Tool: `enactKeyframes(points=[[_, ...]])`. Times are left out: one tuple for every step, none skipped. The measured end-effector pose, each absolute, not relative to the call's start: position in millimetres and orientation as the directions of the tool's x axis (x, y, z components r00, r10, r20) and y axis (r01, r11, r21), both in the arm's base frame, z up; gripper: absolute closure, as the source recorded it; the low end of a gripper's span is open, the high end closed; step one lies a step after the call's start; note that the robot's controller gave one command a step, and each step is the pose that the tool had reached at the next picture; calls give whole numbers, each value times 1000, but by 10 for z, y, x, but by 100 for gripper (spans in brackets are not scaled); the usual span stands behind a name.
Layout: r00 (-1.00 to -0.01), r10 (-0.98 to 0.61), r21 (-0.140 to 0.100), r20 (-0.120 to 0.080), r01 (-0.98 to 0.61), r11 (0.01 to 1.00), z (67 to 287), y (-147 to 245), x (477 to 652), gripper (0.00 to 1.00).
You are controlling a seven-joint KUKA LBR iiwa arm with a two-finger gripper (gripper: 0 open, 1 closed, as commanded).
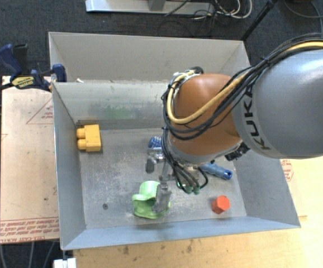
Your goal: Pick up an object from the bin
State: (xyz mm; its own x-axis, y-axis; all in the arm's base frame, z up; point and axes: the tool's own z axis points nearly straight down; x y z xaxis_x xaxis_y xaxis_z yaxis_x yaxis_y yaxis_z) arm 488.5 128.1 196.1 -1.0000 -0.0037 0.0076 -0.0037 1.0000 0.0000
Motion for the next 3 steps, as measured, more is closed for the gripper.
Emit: enactKeyframes(points=[[-994, -110, -1, 7, -110, 994, 910, 1015, 4968, 0], [-994, -110, 3, -11, -110, 994, 988, 1038, 5020, 100], [-995, -95, 2, -10, -95, 995, 2804, 1217, 4912, 100]])
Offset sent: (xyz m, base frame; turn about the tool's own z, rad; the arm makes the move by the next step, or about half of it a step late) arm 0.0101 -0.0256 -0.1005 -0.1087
